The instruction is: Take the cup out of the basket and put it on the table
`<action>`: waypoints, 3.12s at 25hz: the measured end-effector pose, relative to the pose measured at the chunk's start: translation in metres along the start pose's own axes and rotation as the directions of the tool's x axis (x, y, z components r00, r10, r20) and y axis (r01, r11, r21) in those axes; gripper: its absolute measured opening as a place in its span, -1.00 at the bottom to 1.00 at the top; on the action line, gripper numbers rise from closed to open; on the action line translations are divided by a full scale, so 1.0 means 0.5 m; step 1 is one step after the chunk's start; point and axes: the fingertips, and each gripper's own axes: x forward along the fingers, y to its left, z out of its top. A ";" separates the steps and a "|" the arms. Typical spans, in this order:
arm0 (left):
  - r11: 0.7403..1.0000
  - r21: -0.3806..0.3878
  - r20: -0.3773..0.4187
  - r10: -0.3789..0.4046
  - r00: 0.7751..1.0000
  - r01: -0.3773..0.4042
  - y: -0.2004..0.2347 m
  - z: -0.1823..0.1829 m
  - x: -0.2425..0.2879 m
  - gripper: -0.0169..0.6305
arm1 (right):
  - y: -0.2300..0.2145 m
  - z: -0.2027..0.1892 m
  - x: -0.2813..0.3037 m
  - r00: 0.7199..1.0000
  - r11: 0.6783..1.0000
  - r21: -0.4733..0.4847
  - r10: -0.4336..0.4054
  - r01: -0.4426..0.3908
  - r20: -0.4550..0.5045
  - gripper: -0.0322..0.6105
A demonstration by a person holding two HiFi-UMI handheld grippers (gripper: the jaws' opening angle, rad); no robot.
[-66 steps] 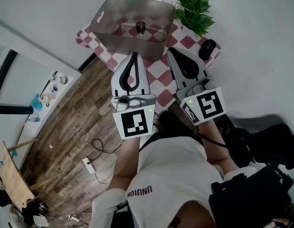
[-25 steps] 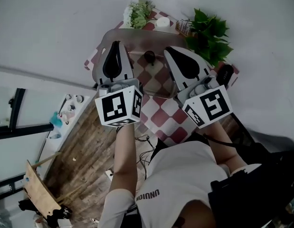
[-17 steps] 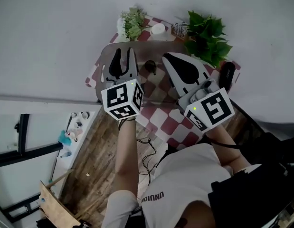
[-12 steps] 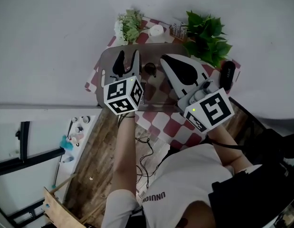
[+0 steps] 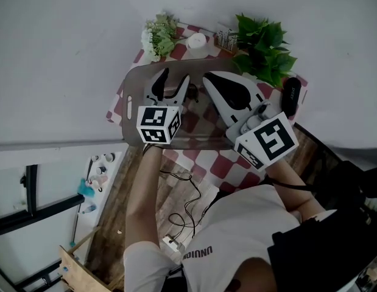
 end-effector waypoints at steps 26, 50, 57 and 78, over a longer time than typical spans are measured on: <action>0.897 0.138 -0.476 -0.312 0.822 0.420 -0.037 -0.293 0.081 0.01 | -0.040 -0.026 0.016 1.000 0.999 0.038 -0.011 0.012 -0.026 -0.84; 0.855 0.125 -0.563 -0.357 0.745 0.504 -0.046 -0.389 0.125 0.01 | -0.042 -0.058 0.030 0.998 0.998 0.059 -0.019 0.022 -0.060 -0.84; 0.879 0.077 -0.545 -0.358 0.758 0.471 -0.051 -0.393 0.132 0.01 | -0.047 -0.067 0.028 0.997 0.998 0.063 -0.025 0.029 -0.069 -0.84; 0.893 -0.064 -0.531 -0.408 0.742 0.445 -0.051 -0.402 0.129 -0.05 | -0.059 -0.071 0.027 0.996 0.997 0.064 -0.041 0.046 -0.073 -0.84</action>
